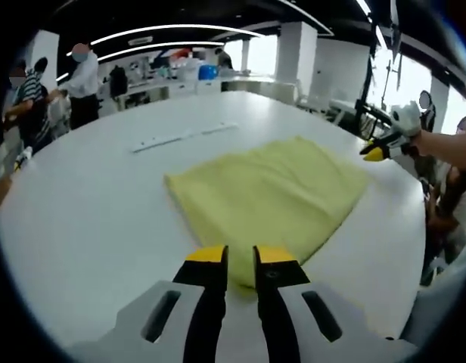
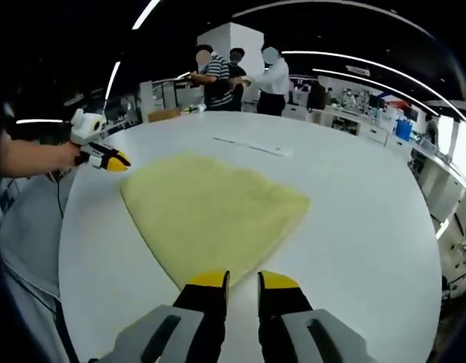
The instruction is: Fold the garment on the visible template until the final outline fits inside the template.
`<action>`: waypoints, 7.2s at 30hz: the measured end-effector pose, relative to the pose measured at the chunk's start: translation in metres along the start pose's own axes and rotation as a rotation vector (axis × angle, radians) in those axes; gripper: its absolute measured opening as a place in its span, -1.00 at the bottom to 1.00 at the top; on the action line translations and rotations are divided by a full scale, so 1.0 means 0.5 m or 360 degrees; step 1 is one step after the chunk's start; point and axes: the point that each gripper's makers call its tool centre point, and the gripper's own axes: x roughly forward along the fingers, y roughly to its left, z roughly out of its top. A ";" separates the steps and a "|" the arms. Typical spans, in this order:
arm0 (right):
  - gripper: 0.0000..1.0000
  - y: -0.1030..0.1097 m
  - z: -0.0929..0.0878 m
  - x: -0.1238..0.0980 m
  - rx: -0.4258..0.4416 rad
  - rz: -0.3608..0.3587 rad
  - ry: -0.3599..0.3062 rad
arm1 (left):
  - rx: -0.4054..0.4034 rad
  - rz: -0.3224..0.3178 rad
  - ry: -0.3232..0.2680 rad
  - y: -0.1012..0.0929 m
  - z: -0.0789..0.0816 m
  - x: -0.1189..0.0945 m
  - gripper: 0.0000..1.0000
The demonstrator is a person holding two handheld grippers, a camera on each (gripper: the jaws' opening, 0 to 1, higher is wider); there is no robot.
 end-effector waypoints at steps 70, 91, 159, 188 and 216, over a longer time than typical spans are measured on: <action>-1.00 0.073 -0.074 0.018 0.0016 -0.0052 -0.0006 | -0.0231 0.0093 -0.0006 -0.016 -0.084 -0.010 -1.00; -0.76 0.058 -0.083 -0.007 -0.0122 0.0005 0.0043 | -0.0093 -0.0047 0.0081 -0.028 -0.114 -0.033 -0.79; -0.81 0.064 -0.137 -0.135 0.0057 -0.0063 -0.0078 | -0.0226 -0.0151 0.0038 -0.126 -0.105 -0.046 -0.78; -0.23 0.116 -0.101 -0.231 0.0139 -0.0018 -0.0161 | -0.0061 -0.0160 -0.0074 -0.195 -0.067 -0.171 -0.29; 0.02 0.217 -0.119 -0.315 0.0163 0.0093 -0.0167 | -0.0080 -0.0214 -0.0146 -0.278 -0.068 -0.283 -0.12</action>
